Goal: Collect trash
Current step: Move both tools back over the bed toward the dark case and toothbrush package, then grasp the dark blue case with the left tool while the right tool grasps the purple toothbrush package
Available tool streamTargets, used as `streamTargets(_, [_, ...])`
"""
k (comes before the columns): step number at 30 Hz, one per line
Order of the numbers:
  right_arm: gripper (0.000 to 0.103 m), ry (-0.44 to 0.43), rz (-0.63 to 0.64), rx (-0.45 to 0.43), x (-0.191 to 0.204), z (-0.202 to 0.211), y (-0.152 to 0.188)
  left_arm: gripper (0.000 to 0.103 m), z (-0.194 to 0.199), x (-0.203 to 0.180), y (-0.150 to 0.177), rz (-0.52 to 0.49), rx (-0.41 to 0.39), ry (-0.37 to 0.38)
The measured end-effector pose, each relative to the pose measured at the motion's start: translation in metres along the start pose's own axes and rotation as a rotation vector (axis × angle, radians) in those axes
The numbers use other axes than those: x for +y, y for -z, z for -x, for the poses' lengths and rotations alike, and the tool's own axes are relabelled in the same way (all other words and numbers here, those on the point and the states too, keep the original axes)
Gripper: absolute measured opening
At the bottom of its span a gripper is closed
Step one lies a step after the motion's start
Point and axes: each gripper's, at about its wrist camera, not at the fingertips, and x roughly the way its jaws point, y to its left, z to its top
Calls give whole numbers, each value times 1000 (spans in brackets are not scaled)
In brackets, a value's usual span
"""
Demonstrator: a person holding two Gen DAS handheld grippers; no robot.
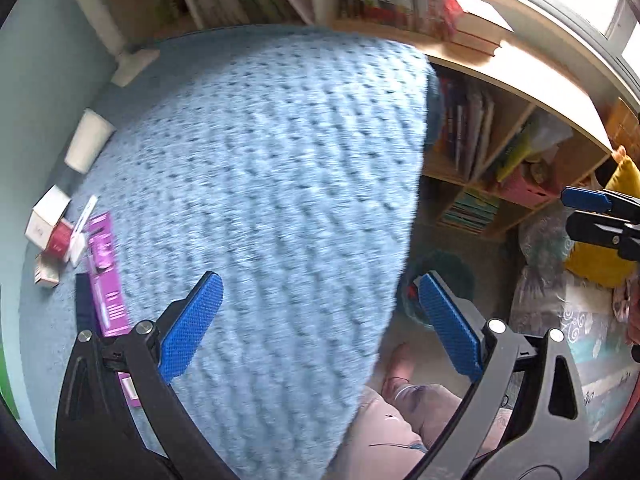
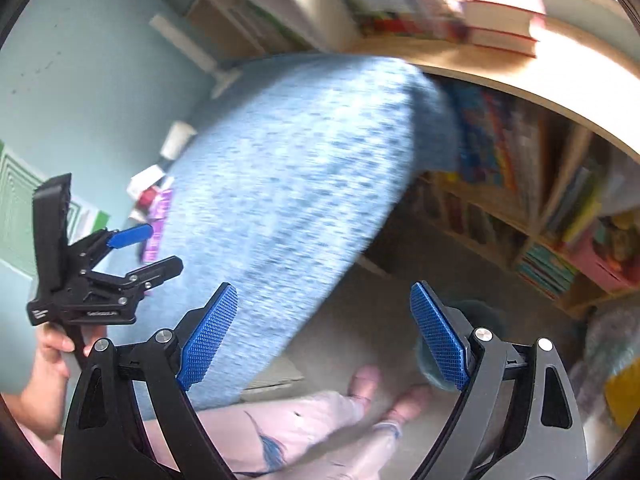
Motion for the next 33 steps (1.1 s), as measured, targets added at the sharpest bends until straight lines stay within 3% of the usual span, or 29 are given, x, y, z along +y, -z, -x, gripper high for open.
streamTargets(7, [88, -127, 118, 61, 104, -55, -30, 96, 20, 122, 33, 116, 14, -97])
streamTargets(11, [88, -197, 170, 125, 162, -90, -35, 96, 24, 179, 55, 162, 25, -108])
streamTargets(15, [88, -233, 225, 197, 218, -128, -29, 96, 18, 223, 74, 147, 44, -110])
streamTargets(22, [88, -234, 286, 282, 280, -183, -17, 96, -14, 265, 85, 101, 87, -40])
streamTargets(33, [88, -137, 289, 339, 307, -234, -4, 94, -54, 284, 86, 16, 105, 77])
